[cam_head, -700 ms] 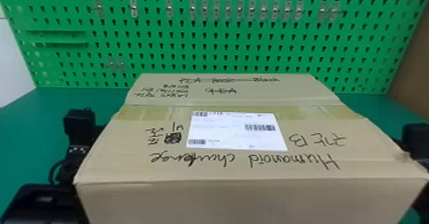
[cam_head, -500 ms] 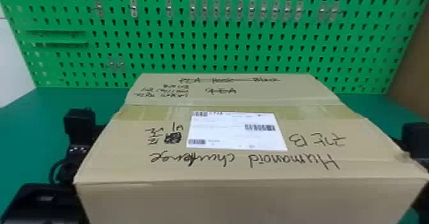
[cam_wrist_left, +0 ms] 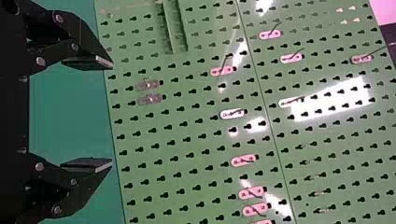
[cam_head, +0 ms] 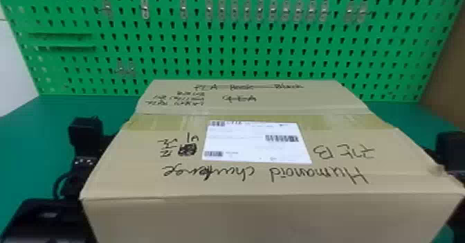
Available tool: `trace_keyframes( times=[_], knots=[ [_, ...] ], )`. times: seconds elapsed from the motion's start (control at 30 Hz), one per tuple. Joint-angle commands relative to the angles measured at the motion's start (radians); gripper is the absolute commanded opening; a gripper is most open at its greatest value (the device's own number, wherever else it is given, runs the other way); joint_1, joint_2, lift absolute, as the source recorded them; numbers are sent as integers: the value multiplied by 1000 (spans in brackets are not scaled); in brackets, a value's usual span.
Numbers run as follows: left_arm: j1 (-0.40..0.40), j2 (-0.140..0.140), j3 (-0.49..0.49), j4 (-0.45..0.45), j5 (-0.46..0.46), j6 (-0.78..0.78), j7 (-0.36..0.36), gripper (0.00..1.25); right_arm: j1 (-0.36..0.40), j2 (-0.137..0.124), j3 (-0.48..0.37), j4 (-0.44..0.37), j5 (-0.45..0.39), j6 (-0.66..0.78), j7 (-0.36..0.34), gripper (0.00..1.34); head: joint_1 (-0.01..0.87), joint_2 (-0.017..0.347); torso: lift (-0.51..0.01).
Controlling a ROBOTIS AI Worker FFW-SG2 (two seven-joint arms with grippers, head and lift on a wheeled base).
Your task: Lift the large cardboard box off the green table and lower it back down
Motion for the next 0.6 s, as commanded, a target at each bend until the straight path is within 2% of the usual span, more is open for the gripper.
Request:
trace_keyframes(
  times=[0.0, 0.57],
  knots=[
    [-2, 0, -2, 0, -2, 0, 0, 742, -2, 0, 1, -1, 0, 0, 0, 810, 508, 51, -211],
    [-3, -11, 2, 0, -4, 0, 2, 741, -7, 2, 2, -1, -2, 0, 0, 812, 508, 51, -211]
  ],
)
